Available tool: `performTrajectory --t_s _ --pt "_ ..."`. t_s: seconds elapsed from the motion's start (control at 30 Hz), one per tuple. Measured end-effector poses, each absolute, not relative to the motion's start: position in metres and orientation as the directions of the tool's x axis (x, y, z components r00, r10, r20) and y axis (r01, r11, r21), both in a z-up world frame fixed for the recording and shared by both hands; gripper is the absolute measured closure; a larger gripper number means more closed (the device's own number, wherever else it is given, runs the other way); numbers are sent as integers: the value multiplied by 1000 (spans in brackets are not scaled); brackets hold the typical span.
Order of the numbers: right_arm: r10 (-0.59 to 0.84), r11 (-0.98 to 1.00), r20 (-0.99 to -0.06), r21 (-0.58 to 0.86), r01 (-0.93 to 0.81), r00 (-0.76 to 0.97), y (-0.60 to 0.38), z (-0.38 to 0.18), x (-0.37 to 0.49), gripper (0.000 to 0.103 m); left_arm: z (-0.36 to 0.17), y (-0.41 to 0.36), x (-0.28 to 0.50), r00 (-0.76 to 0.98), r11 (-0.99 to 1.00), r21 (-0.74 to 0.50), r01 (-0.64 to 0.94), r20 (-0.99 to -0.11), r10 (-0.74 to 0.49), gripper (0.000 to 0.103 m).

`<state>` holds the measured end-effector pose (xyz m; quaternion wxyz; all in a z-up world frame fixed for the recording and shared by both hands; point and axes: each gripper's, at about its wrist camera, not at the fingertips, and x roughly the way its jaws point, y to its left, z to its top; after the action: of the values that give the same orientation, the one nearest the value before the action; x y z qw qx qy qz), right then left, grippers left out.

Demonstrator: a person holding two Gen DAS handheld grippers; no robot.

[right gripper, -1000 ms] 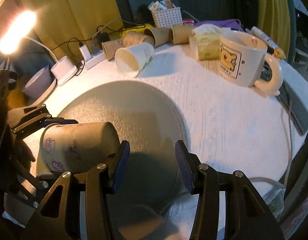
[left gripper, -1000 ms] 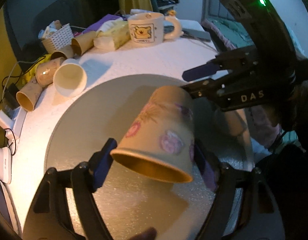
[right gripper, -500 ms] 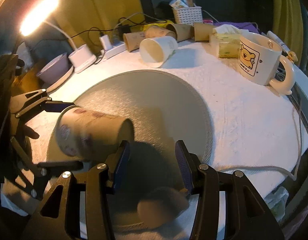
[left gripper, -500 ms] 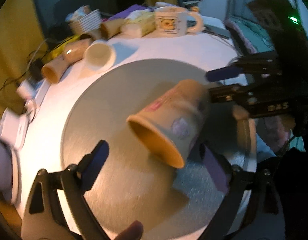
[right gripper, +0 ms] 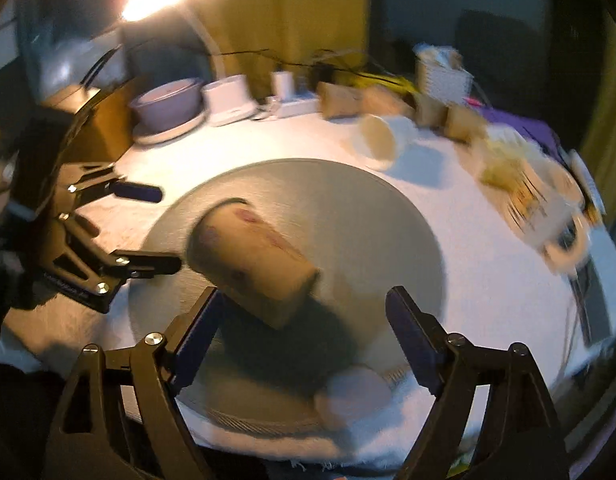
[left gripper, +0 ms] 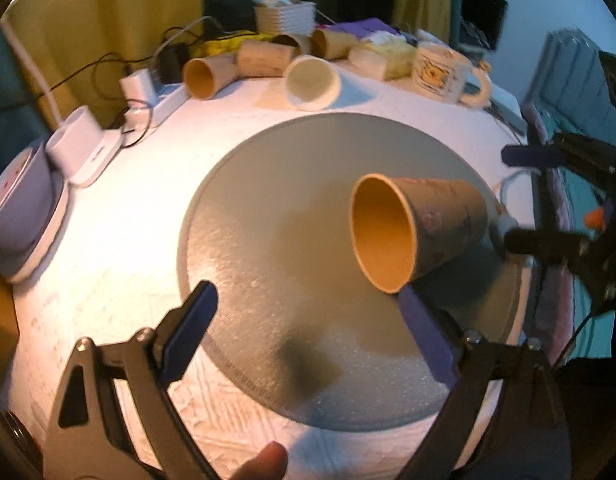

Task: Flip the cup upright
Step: 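Lift the cup with the right gripper and rotate it mouth-up over the mat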

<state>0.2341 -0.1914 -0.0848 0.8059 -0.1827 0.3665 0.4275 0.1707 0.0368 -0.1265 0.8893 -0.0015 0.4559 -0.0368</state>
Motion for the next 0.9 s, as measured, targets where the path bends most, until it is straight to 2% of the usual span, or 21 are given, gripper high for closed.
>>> performTrajectory --t_s 0.33,0.53,0.7,0.8,0.9 --pt "468 382 -833 -112 -917 297 -124 -91 234 17 -127 65 154 629 987 -159 -27 -770 -107 10" --pt "345 200 -900 -207 -958 267 -99 -107 221 17 -136 76 152 644 973 -227 -33 -750 -153 10" --pt "264 112 -926 -249 -962 270 -79 -120 219 18 -138 81 150 651 972 -235 -32 -743 -158 10" --pt "229 85 -942 -232 -969 246 -72 -127 220 34 -137 83 148 661 966 -258 -23 -729 -179 10" --pt "235 90 -944 -216 -972 232 -66 -124 222 34 -134 87 148 668 962 -273 -21 -720 -190 10"
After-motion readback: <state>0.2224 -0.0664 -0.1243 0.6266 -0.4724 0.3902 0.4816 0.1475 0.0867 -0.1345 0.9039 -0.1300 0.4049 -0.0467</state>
